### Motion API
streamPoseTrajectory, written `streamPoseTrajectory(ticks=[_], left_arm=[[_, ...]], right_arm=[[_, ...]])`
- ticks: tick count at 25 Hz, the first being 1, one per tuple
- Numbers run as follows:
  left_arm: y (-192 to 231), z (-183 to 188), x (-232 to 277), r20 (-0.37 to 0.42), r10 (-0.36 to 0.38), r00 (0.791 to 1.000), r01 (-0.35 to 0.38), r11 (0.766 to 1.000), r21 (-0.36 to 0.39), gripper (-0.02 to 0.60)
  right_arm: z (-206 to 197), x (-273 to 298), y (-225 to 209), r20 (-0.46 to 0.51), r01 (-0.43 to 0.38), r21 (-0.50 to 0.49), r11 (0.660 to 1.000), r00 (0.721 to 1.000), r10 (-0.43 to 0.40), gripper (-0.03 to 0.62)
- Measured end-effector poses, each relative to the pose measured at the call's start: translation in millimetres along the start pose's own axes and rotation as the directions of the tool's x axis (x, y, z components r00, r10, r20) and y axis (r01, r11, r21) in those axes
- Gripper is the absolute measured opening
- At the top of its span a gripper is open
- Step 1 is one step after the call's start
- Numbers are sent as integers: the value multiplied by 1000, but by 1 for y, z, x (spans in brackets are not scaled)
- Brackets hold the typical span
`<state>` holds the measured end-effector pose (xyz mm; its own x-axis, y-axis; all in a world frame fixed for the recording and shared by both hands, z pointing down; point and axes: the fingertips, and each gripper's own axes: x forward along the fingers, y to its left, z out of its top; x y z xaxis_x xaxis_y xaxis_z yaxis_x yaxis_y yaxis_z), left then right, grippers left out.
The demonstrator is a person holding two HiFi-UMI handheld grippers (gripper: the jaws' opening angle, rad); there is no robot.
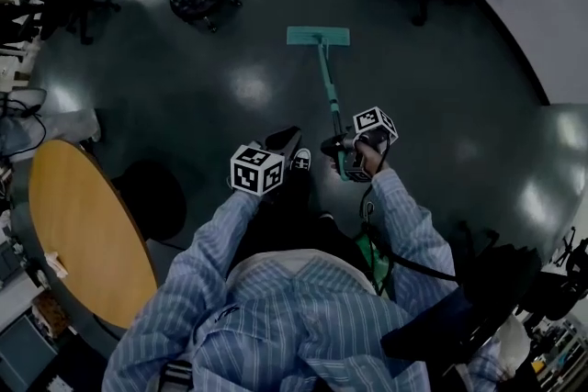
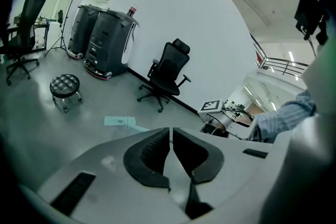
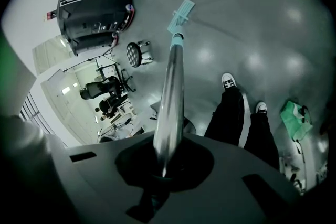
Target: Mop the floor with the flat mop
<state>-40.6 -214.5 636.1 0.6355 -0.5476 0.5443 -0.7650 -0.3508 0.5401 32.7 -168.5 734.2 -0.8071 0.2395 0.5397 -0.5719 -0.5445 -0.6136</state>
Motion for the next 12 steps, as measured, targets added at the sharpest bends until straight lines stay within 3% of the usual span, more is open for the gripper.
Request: streamPoseTrajectory(ticks=[8, 12], left_arm=[[53, 5, -8, 0, 42, 999, -42, 997, -61, 23], [72, -1, -13, -6, 68, 998, -68, 993, -100, 23]], right_arm=[[106, 5, 82, 63, -37, 11, 999, 997, 36, 15], [145, 8, 106, 71, -9, -10, 1000, 997, 10, 15]])
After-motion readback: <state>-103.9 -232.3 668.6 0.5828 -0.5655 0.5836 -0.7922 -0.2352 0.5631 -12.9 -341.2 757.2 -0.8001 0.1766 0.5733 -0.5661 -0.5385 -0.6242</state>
